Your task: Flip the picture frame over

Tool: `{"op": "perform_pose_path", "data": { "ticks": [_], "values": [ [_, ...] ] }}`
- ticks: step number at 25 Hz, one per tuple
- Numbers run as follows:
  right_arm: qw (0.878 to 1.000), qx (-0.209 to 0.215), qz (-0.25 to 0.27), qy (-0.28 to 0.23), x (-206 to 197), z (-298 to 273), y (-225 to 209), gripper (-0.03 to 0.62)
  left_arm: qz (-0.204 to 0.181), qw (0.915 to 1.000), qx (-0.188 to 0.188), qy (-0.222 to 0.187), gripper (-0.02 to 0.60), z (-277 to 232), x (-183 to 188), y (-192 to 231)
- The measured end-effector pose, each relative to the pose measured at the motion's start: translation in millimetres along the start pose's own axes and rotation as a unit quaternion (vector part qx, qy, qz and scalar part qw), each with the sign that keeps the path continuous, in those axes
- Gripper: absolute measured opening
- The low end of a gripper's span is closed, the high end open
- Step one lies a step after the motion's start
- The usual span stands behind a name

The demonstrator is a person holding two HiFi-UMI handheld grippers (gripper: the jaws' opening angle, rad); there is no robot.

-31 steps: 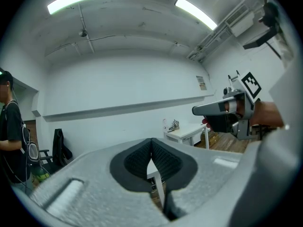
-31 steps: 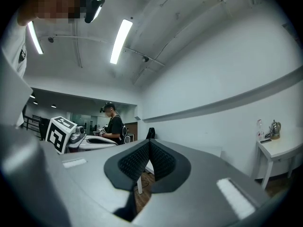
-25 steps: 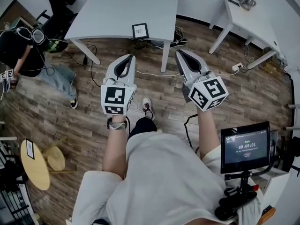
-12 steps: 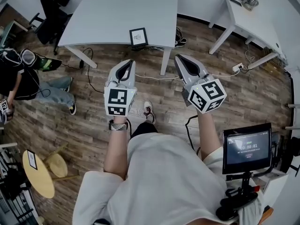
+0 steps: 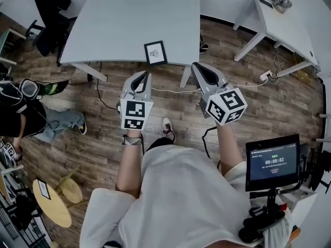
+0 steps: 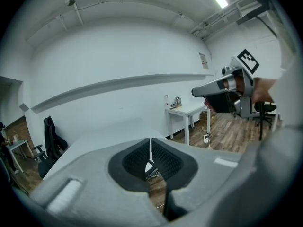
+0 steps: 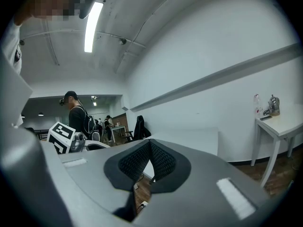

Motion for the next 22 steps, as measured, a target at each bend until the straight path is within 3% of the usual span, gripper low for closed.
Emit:
{"op": "perform_pose_path", "data": {
  "ticks": [3,10,15,19,22],
  "values": [
    [1.0,-0.009,-0.015,0.009,-3,-42,-35,0.002,-0.005,0.9997,-0.012,0.018,0.02,-49,-8,23],
    [1.0,-0.021,-0.015,0.006,-6,-38,-38,0.002,-0.034,0.9984,-0.023,0.039,0.055,-54,-12,20],
    [0.999,-0.034,-0.019,0.025,-8,-79,-75,0.002,-0.061,0.995,-0.045,0.066,0.08,-110,-21,37],
    [0.998,-0.045,-0.024,0.029,-14,-75,-77,0.002,-0.104,0.9899,-0.062,0.074,0.106,-117,-26,24],
    [0.998,-0.049,-0.031,0.034,-22,-70,-76,0.002,-0.104,0.9876,-0.079,0.087,0.118,-120,-35,15]
  ]
}}
Point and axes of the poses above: the fingertips, and each gripper's own axes: z backward along the fingers, y to its left, x out of its top, the point moved 10 cm from there along z, backward along the fingers, and after that the axes turned 13 degrees about x, right-handed, at the moved point
